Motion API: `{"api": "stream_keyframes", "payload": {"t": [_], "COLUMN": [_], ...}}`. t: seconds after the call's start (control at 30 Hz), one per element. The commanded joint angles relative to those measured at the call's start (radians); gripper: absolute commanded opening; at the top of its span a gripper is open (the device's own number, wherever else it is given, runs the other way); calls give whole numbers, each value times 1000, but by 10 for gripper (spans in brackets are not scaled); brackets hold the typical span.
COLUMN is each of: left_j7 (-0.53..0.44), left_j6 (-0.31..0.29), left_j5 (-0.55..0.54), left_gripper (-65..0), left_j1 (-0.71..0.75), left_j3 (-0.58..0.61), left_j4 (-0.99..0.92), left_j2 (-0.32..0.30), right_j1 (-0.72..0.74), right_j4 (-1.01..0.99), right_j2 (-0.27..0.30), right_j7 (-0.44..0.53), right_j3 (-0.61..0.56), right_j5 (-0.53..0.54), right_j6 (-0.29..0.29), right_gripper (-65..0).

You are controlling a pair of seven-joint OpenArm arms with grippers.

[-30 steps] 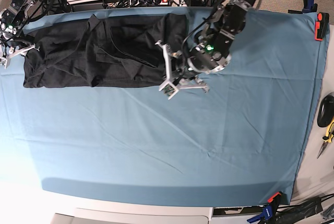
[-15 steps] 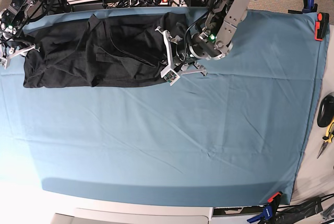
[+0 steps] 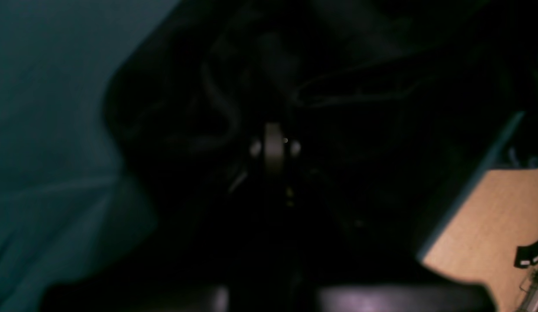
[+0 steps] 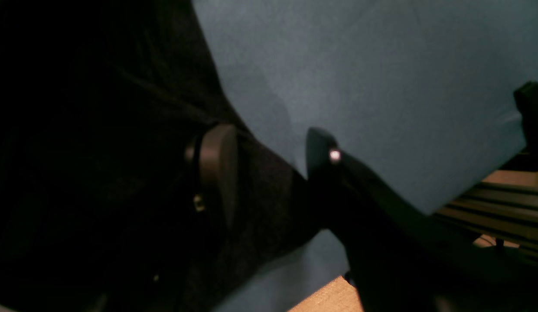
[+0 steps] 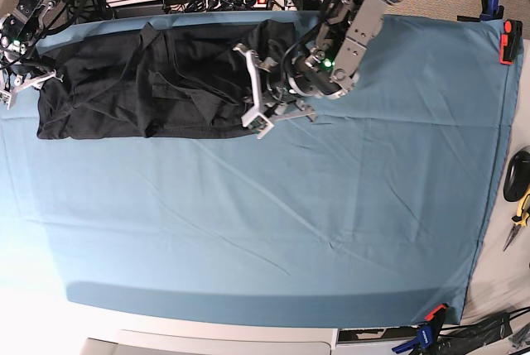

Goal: Fold the T-shirt properly
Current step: 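Lower the folded end onto the strip and press it flat with the left gripper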

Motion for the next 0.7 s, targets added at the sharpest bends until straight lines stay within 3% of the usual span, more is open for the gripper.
{"api": "stream_keyframes", "payload": {"t": [0.0,0.3,0.67], "left_j7": [-18,-4,21], "left_j6": [-1,-1,-31], "left_j5": [-17,-67,-213], "left_gripper": [-650,-650,-650], "left_j1": [-11,-11,42], "left_j3": [1,1,3], "left_j4": [16,16,16], "left_j2": [17,26,27], "right_j1": [8,8,9], "right_j4": [12,12,12], "right_j2": [23,23,23], "right_j7": [23,24,31], "right_j3": [5,5,5], "right_j5": [9,9,10], "right_j6": [-4,-4,-4], "right_gripper": [-388,-388,-388]}}
